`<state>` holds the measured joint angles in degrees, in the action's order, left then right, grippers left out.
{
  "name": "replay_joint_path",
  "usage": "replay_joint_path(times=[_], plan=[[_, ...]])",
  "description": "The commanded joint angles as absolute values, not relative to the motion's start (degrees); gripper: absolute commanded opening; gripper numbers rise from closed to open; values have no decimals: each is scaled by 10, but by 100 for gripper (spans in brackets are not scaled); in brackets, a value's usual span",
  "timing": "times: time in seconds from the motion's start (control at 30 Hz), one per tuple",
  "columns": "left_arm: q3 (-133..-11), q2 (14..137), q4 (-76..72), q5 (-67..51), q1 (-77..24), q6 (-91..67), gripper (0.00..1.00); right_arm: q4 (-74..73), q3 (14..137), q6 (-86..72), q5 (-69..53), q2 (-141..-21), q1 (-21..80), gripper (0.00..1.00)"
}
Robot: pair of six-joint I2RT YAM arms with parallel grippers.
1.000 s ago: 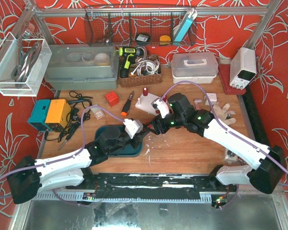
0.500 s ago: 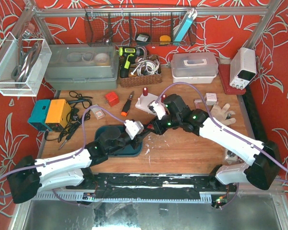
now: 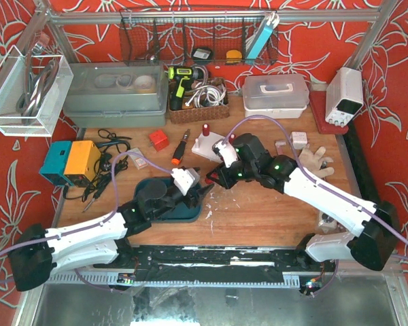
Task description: Install the large spring
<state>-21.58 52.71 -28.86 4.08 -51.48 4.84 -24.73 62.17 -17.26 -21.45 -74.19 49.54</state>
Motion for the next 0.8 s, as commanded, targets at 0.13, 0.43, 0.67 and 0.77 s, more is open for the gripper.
replay_joint_path(times=[0.13,0.43,0.67,0.77], plan=[[-222,519,-248,187,-503,-9,100,-194,645,-145,-22,-755,495,0],[-214,489,-156,279,-422,-173,100,-176,752,-112,59,-886,486,0],[-152,405,-219,310,-421,-158,100,-177,854,-106,72,-1005,478,0],[-120,378,-259,307,-421,-148,100,-178,893,-106,73,-1054,469,0]])
